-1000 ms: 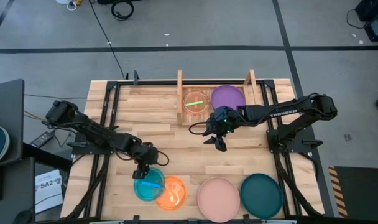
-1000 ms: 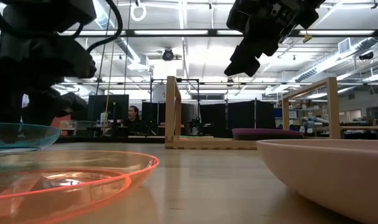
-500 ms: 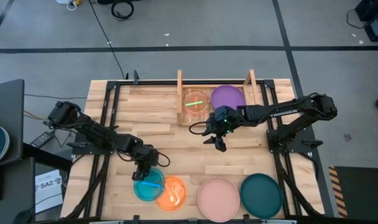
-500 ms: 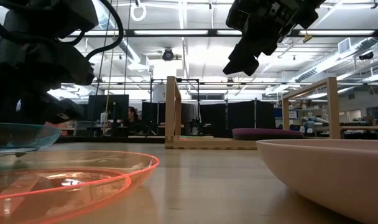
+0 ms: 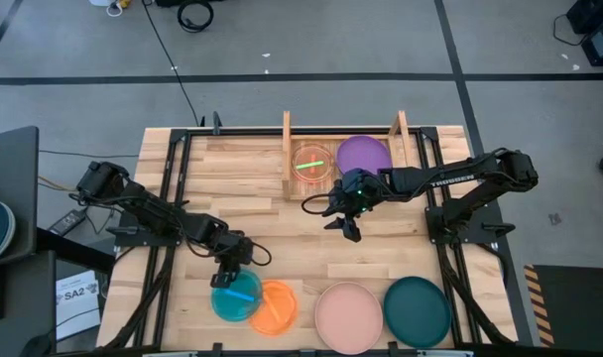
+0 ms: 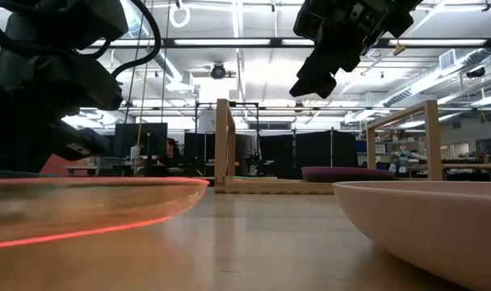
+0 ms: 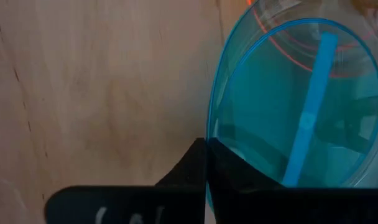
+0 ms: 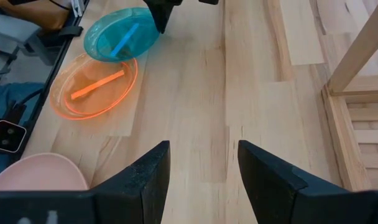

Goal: Place and stack plates onto a shelf
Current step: Stack the small blue plate on top of the small green plate on the shelf

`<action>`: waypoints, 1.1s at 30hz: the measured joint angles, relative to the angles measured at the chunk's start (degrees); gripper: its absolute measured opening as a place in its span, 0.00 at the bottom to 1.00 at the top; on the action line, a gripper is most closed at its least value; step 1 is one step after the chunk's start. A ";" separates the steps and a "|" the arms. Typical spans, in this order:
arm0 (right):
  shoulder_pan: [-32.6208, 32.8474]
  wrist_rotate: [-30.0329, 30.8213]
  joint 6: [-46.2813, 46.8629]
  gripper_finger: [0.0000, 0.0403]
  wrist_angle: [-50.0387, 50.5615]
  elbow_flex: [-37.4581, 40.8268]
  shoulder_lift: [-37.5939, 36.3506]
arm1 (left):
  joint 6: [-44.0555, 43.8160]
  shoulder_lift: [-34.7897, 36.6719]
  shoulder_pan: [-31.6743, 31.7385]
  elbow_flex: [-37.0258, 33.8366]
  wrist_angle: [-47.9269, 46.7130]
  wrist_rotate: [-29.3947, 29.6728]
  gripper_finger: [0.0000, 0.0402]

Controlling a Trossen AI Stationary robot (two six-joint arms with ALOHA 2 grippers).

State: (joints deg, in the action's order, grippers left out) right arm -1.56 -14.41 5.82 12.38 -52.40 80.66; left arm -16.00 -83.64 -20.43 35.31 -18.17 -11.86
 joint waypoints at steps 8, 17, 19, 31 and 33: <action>0.00 0.00 0.00 0.48 -0.39 0.00 0.00 | -0.12 1.24 0.04 0.00 -0.16 -0.02 0.02; 0.00 0.00 0.02 0.48 -1.72 0.00 0.00 | -1.67 9.55 2.80 0.00 -2.10 0.04 0.02; 0.00 -0.01 0.02 0.48 -2.84 0.00 0.00 | -1.63 11.89 3.73 0.00 -2.11 0.02 0.02; 0.00 0.00 0.02 0.48 -14.81 0.00 0.00 | -1.76 24.40 11.60 -0.01 -1.76 19.24 0.02; 0.00 0.52 0.01 0.48 -15.79 0.00 0.00 | -2.91 25.71 12.44 0.00 -1.48 27.40 0.02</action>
State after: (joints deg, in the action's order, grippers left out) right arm -1.56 -13.89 5.83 -3.41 -52.40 80.66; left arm -18.91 -57.92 -7.98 35.31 -19.66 15.54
